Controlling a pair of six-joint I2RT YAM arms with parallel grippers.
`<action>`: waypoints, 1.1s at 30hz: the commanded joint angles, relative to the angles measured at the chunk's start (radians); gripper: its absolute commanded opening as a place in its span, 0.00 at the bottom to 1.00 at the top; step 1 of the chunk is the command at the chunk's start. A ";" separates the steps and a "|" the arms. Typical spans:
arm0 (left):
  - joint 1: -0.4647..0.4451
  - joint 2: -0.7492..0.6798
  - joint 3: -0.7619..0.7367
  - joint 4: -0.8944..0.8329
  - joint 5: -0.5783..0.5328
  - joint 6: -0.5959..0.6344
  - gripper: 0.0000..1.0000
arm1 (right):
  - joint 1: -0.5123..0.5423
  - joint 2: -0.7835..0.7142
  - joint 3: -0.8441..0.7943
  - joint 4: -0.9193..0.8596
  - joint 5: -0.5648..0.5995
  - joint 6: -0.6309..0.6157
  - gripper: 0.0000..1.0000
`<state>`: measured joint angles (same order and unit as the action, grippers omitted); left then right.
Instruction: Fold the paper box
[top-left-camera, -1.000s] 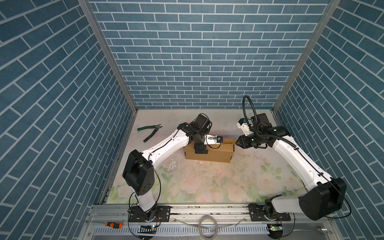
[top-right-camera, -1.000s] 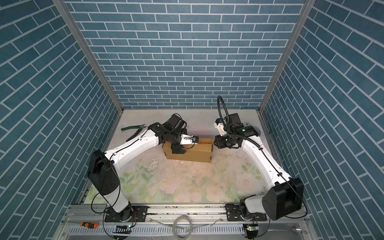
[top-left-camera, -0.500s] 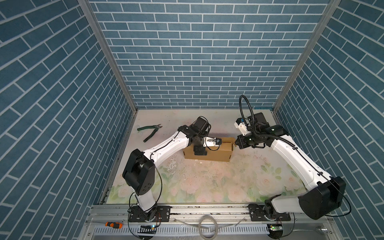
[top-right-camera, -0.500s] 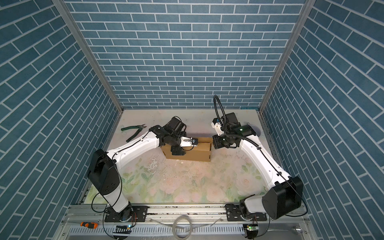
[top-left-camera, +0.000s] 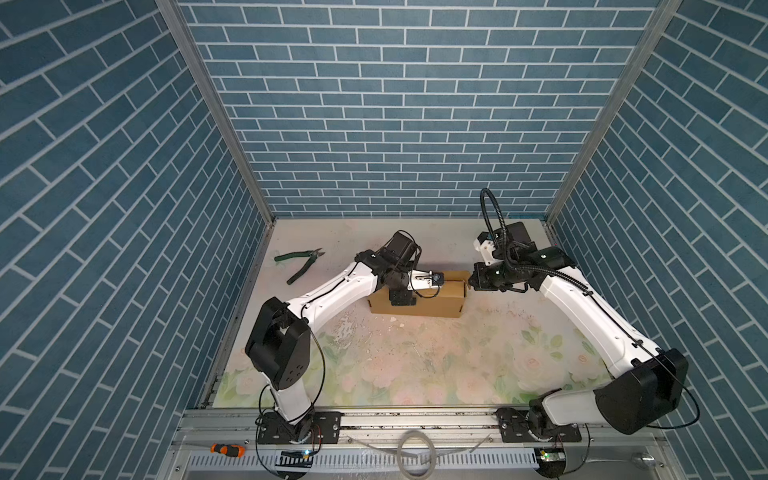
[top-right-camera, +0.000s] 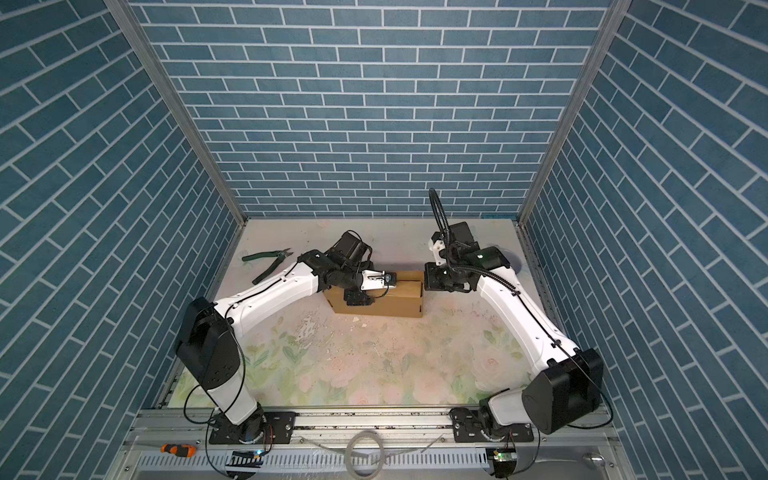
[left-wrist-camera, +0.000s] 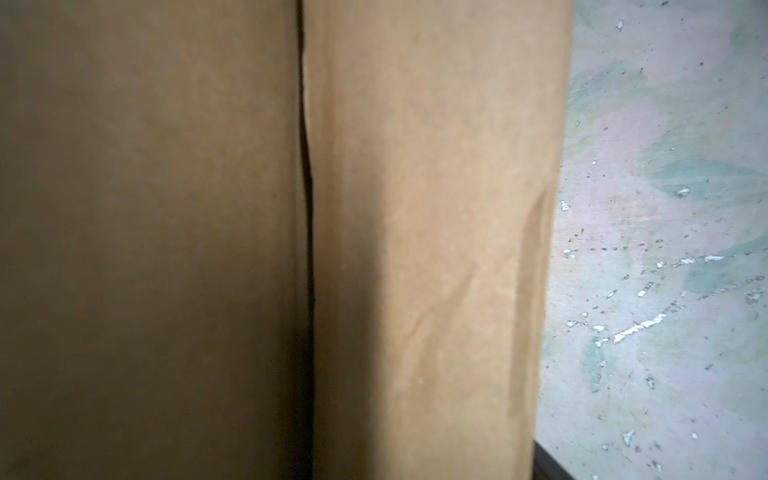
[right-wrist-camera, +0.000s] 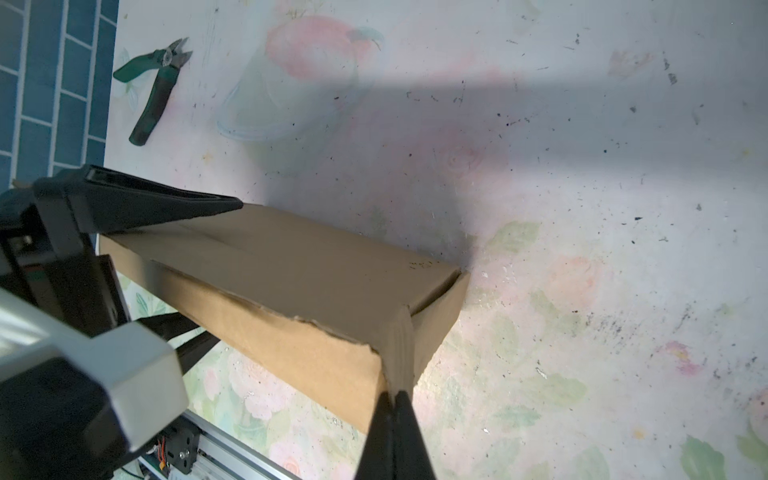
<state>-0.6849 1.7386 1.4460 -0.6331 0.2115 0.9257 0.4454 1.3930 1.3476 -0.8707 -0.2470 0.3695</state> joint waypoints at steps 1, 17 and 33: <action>0.005 -0.010 0.003 0.016 0.014 -0.025 0.91 | 0.007 -0.022 -0.018 0.024 0.071 0.048 0.00; 0.013 -0.197 -0.007 0.033 0.062 -0.070 0.99 | 0.007 0.031 0.003 0.001 0.086 -0.016 0.00; 0.308 -0.316 -0.031 -0.016 -0.005 -0.694 0.58 | 0.004 0.058 0.018 -0.008 0.083 -0.018 0.00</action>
<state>-0.4435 1.4181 1.4311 -0.5800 0.2039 0.4252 0.4469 1.4364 1.3487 -0.8520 -0.1719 0.3656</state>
